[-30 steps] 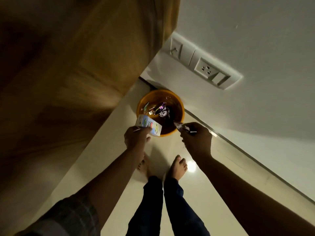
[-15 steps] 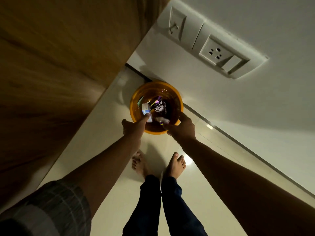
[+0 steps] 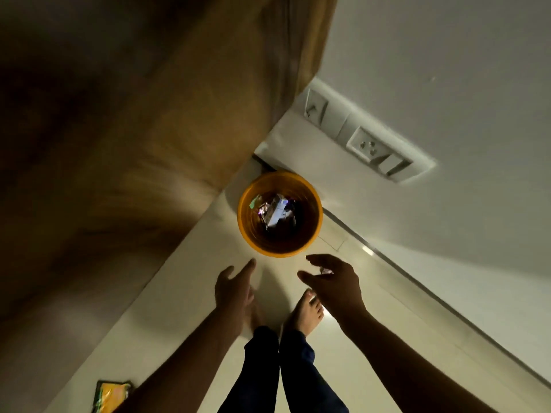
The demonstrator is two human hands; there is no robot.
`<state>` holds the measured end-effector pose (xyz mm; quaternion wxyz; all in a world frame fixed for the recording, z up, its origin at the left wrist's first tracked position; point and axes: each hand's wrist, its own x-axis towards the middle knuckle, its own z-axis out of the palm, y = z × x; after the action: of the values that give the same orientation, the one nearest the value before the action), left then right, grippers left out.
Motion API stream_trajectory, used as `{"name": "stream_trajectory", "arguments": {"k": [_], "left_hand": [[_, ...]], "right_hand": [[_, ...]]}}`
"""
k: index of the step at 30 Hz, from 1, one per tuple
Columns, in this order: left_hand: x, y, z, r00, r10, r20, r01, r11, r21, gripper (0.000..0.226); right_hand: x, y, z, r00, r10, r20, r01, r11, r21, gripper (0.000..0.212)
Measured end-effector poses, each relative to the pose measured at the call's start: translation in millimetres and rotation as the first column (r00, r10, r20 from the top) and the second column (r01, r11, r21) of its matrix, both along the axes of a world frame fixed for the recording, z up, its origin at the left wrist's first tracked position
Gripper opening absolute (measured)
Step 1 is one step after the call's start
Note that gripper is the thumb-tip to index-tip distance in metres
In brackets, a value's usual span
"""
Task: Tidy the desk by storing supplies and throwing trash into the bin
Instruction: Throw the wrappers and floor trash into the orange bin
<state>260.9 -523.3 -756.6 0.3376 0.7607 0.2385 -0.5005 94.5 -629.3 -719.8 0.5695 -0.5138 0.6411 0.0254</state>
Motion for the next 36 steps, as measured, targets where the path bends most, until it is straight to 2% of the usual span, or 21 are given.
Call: {"name": "stream_trajectory", "arguments": {"k": [4, 7, 12, 15, 18, 22, 27, 28, 32, 36], "left_hand": [[-3.3, 23.3, 61.0, 0.998, -0.023, -0.067, 0.019, 0.998, -0.054, 0.051], [-3.1, 34.4, 136.1, 0.996, -0.037, -0.082, 0.032, 0.998, -0.060, 0.026], [-14.8, 47.1, 264.8, 0.998, -0.042, -0.047, 0.030, 0.972, -0.232, 0.022], [-23.5, 58.4, 335.2, 0.993, -0.118, 0.001, 0.112, 0.944, -0.311, 0.015], [-26.2, 74.2, 401.0, 0.992, -0.120, 0.047, 0.129, 0.919, -0.372, 0.012], [-27.8, 104.1, 452.9, 0.986, -0.026, 0.166, 0.087, 0.924, -0.373, 0.010], [-27.2, 159.9, 482.9, 0.946, 0.155, 0.286, -0.022, 0.907, -0.420, 0.006], [-26.8, 171.9, 489.6, 0.935, 0.189, 0.299, -0.044, 0.900, -0.434, 0.002], [-26.8, 223.5, 511.5, 0.893, 0.312, 0.323, -0.142, 0.878, -0.457, 0.020], [-39.2, 275.3, 527.2, 0.843, 0.414, 0.343, -0.219, 0.847, -0.485, 0.030]], "right_hand": [[-5.0, 0.9, 76.7, 0.997, 0.039, 0.059, -0.036, 0.998, -0.044, 0.028], [-4.9, 0.1, 159.0, 0.990, 0.047, 0.135, -0.037, 0.996, -0.081, 0.026], [12.2, 4.9, 297.2, 0.957, 0.097, 0.272, -0.049, 0.983, -0.179, 0.031], [25.2, 15.3, 369.3, 0.926, 0.126, 0.356, -0.040, 0.970, -0.239, 0.034], [38.1, 29.1, 432.1, 0.887, 0.156, 0.435, -0.032, 0.960, -0.279, 0.034], [53.3, 50.1, 475.5, 0.829, 0.213, 0.517, -0.054, 0.951, -0.306, 0.036], [82.2, 82.7, 502.4, 0.767, 0.346, 0.541, -0.223, 0.934, -0.281, 0.036], [88.7, 92.2, 504.5, 0.748, 0.390, 0.537, -0.262, 0.917, -0.300, 0.033], [112.3, 139.3, 509.2, 0.619, 0.592, 0.516, -0.394, 0.802, -0.449, 0.033], [127.8, 193.1, 515.9, 0.498, 0.704, 0.506, -0.520, 0.709, -0.476, 0.030]]}}
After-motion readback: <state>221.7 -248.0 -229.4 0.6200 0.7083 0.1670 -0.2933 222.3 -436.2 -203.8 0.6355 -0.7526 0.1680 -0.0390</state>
